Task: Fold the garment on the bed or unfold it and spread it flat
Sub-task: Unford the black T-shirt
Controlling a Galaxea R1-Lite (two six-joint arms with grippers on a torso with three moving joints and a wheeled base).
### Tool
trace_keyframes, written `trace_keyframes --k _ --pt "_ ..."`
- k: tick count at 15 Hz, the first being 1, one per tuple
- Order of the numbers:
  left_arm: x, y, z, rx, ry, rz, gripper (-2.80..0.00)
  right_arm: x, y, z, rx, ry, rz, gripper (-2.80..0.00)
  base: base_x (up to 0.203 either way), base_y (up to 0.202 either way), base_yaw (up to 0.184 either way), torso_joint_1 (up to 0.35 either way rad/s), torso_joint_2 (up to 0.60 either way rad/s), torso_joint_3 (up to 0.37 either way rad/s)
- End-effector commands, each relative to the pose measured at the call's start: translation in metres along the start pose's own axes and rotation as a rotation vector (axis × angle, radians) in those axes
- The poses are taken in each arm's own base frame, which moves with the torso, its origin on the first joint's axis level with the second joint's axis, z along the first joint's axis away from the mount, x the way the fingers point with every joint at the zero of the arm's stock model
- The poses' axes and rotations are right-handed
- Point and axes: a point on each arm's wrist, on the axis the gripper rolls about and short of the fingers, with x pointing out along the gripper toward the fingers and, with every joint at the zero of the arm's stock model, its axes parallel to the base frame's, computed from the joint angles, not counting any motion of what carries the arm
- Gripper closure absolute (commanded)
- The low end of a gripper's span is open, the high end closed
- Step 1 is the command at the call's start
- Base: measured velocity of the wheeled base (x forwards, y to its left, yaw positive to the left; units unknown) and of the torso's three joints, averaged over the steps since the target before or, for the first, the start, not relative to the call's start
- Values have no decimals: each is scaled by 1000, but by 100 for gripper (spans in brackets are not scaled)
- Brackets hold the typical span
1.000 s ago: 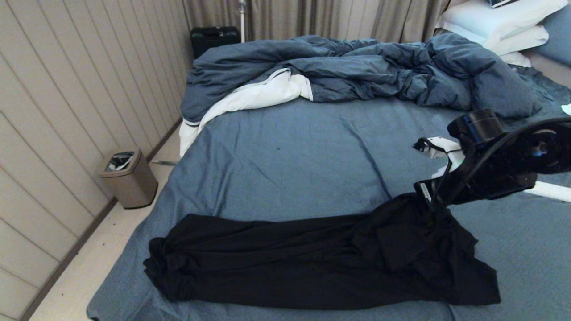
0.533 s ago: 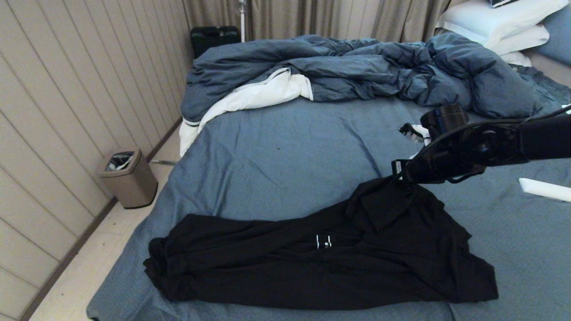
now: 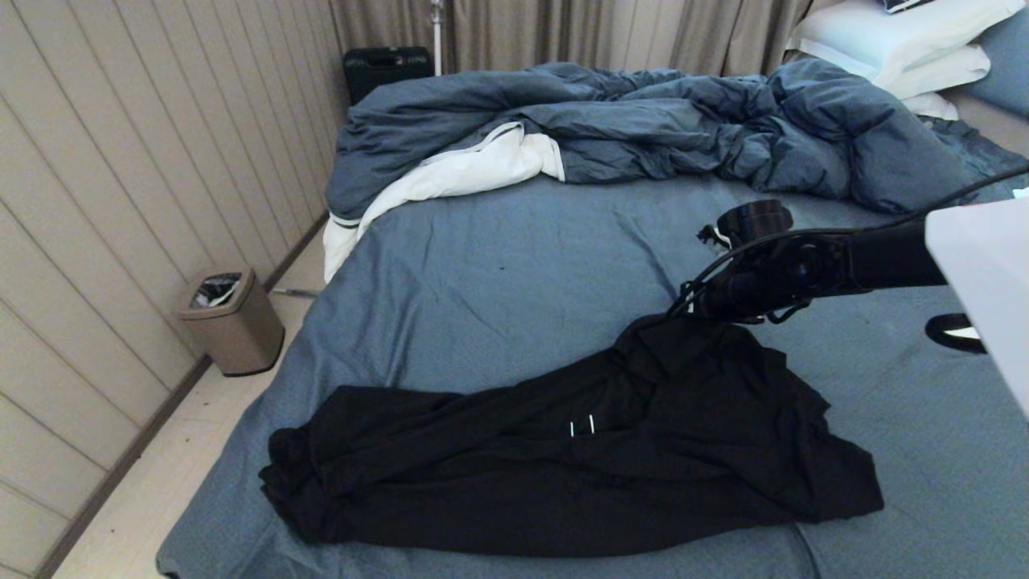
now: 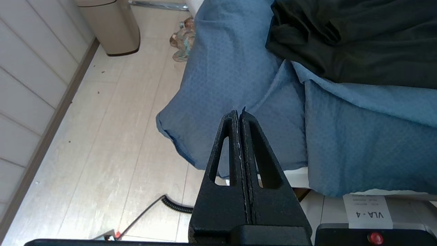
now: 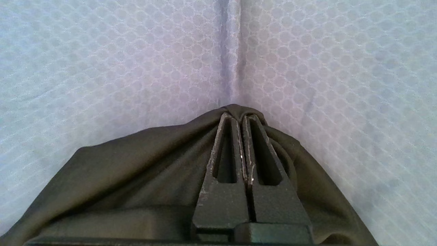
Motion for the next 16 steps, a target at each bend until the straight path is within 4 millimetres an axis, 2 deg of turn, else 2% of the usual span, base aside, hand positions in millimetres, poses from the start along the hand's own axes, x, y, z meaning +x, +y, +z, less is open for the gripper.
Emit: trace_keyframes --k 1,7,8,13,14,16 --pt "0 0 0 0 4 0 0 6 0 -3 -1 12 -1 0 0 0 0 0 0 0" --pt "0 0 0 -1 2 0 0 -7 0 5 0 -20 2 0 0 0 0 0 0 0" --pt "0 0 0 -1 3 0 0 -10 0 3 -1 -14 -2 -280 0 0 0 0 0 0" --pt "0 1 0 5 4 42 0 -22 1 9 -5 -51 9 -280 0 0 0 0 0 0" --pt "-1 1 5 6 4 55 0 -25 0 10 -4 -56 9 -280 0 0 0 0 0 0" --pt "-4 2 33 -6 2 60 0 -27 0 11 -2 -59 11 -280 0 0 0 0 0 0"
